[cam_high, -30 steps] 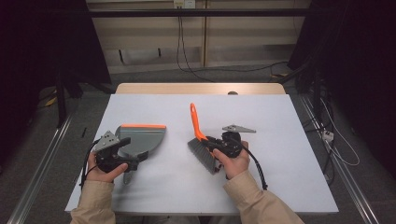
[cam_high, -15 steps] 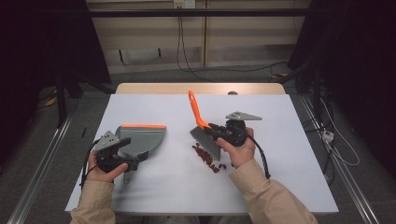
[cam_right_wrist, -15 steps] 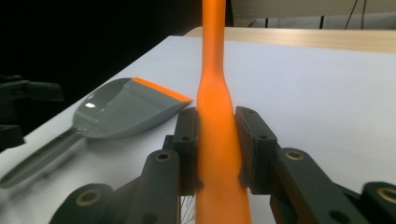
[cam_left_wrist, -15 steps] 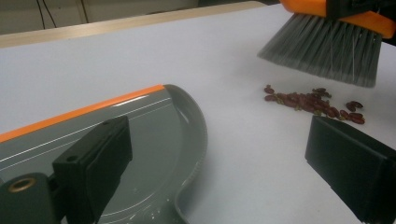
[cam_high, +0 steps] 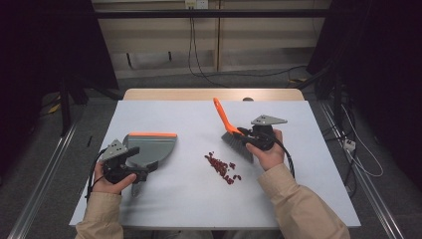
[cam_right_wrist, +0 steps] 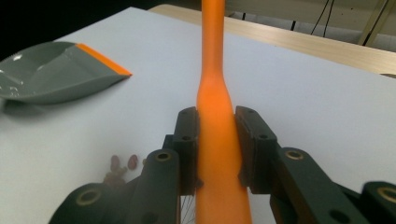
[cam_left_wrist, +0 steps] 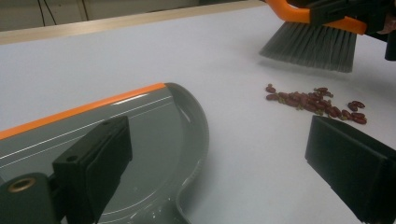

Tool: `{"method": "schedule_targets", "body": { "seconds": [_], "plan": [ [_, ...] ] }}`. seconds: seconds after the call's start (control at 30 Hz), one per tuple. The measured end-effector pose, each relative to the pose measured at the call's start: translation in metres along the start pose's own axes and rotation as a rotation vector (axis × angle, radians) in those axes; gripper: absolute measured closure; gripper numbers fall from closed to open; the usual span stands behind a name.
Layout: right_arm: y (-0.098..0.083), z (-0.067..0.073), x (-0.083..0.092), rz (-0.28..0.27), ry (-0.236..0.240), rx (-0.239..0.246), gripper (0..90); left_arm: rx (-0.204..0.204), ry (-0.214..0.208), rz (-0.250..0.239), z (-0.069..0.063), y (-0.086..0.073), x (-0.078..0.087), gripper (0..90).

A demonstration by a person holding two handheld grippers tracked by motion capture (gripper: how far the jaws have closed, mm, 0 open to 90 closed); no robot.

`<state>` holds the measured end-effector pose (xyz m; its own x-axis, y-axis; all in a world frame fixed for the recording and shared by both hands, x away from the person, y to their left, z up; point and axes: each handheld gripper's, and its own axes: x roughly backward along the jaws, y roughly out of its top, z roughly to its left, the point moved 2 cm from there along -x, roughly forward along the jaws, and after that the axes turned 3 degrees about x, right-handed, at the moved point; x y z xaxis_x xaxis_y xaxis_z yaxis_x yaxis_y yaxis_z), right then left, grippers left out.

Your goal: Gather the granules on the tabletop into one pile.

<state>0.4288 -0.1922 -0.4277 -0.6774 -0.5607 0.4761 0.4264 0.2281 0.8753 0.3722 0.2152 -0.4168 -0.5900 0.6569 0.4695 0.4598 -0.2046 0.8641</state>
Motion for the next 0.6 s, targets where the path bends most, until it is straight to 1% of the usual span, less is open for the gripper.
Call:
{"method": "schedule_targets", "body": {
  "seconds": [0.07,0.1,0.17,0.23,0.33,0.47,0.5,0.6],
  "plan": [
    [-0.0024,0.0000,-0.0029,0.026,-0.005,0.032,70.9,0.003,0.000,0.002,-0.0003,-0.0003,-0.0003,7.3],
    [-0.0040,0.0005,-0.0049,0.042,0.000,0.033,70.8,0.002,0.000,0.003,-0.0003,-0.0003,-0.0002,7.3],
    [-0.0057,0.0010,-0.0061,0.040,-0.008,0.047,70.7,0.002,-0.002,-0.003,-0.0001,-0.0002,0.0000,7.3],
    [-0.0049,0.0019,-0.0059,0.045,-0.012,0.078,70.4,0.005,0.000,-0.001,0.0003,-0.0003,0.0001,7.3],
    [-0.0041,0.0023,-0.0055,0.065,0.008,0.076,69.9,0.003,-0.001,0.003,-0.0003,-0.0004,-0.0004,7.3],
    [-0.0009,0.0026,-0.0048,0.127,0.020,0.089,69.2,0.004,-0.003,0.000,-0.0010,-0.0004,-0.0008,7.3],
    [0.0000,0.0029,-0.0050,0.152,0.016,0.099,69.2,0.002,-0.003,0.002,-0.0009,-0.0003,-0.0005,7.3],
    [0.0027,0.0023,-0.0051,0.196,0.004,0.122,69.4,-0.001,-0.003,0.000,-0.0005,-0.0002,0.0001,7.3]
  ]
}}
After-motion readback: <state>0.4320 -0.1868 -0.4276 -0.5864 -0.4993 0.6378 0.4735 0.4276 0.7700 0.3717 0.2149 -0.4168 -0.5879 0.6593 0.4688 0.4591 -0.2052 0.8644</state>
